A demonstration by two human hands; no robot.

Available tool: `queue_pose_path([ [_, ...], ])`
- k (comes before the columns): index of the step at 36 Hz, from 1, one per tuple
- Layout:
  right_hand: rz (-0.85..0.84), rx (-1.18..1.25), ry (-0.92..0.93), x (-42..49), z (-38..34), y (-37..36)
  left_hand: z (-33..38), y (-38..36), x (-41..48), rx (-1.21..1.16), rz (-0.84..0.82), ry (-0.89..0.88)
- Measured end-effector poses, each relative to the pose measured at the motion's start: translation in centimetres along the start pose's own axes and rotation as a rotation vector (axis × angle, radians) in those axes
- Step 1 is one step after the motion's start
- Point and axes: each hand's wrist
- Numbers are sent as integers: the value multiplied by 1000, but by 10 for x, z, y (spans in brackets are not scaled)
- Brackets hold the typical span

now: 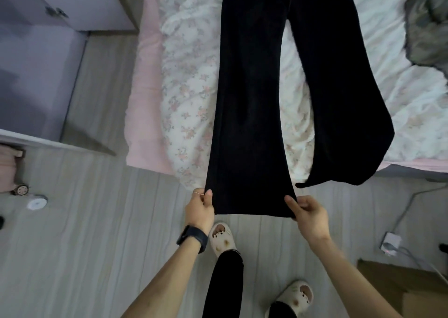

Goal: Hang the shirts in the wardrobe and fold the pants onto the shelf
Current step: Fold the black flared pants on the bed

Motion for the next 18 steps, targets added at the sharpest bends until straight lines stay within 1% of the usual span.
queue_pose_path([
  [3, -9, 82, -36, -13, -10, 5, 12, 6, -17, 13, 46, -98],
  [5, -14, 113, -38, -20, -16, 7, 18, 8, -25, 96, 36, -184],
  [7, -18, 143, -2, -25, -22, 10, 24, 10, -31, 183, 5, -243],
  [9, -13, 167, 63, -30, -28, 15, 30, 13, -36, 243, -45, -263],
  [14, -52, 78, 224, -38, -38, 26, 34, 19, -56, 388, -189, -274],
  [16, -68, 45, 250, -42, -41, 30, 35, 21, -60, 459, -205, -305],
  [18, -93, 47, 249, -45, -41, 33, 37, 24, -62, 489, -185, -333],
])
Point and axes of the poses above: each hand's wrist, its own x-axis towards the middle knuckle, its own y-axis out of the back of the hand, z = x × y, and after that the axes turned 3 degrees about z, right-handed
